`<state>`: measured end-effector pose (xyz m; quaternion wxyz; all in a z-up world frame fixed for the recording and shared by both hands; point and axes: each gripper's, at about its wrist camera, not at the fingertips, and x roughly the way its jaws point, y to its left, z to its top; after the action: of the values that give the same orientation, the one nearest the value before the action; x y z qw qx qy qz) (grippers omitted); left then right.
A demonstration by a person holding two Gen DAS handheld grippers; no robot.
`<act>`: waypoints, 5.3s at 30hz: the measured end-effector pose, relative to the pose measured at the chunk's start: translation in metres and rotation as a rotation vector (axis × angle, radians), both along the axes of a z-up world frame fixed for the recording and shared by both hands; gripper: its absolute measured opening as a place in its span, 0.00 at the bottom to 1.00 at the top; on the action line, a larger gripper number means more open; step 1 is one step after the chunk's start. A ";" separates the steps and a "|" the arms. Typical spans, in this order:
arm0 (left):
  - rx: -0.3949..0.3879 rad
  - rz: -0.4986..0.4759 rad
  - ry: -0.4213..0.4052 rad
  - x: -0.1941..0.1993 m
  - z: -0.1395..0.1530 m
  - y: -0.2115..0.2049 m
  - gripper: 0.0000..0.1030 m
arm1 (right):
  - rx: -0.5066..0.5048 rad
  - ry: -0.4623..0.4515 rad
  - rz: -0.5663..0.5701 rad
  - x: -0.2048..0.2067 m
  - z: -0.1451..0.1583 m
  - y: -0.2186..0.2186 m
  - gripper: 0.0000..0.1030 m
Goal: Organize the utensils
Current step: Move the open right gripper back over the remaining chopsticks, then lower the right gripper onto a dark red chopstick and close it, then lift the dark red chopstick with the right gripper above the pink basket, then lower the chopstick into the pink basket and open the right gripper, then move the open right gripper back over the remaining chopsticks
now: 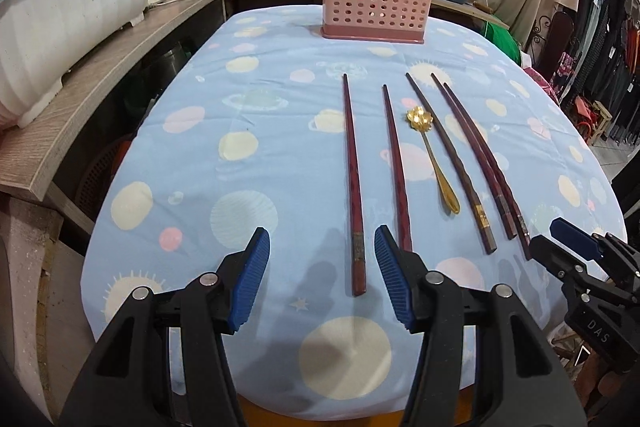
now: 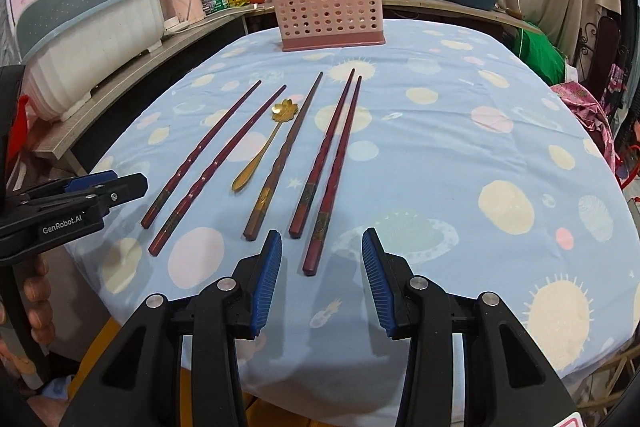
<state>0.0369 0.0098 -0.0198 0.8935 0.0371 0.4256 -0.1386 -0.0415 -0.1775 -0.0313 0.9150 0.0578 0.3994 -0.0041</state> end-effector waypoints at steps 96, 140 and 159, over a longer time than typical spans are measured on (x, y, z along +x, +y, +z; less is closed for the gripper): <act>-0.224 0.030 -0.285 0.194 0.268 -0.033 0.07 | 0.162 -0.457 -0.105 0.193 0.271 -0.115 0.07; -0.200 0.093 -0.341 0.304 0.256 -0.081 0.46 | 0.155 -0.389 -0.081 0.326 0.244 -0.117 0.29; -0.150 0.083 -0.353 0.205 0.250 -0.046 0.57 | 0.133 -0.374 -0.056 0.202 0.237 -0.100 0.34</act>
<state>0.2421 -0.0366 0.2300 0.9595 -0.0235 0.2518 -0.1243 0.1603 -0.2778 0.2061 0.9669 0.1291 0.2201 0.0077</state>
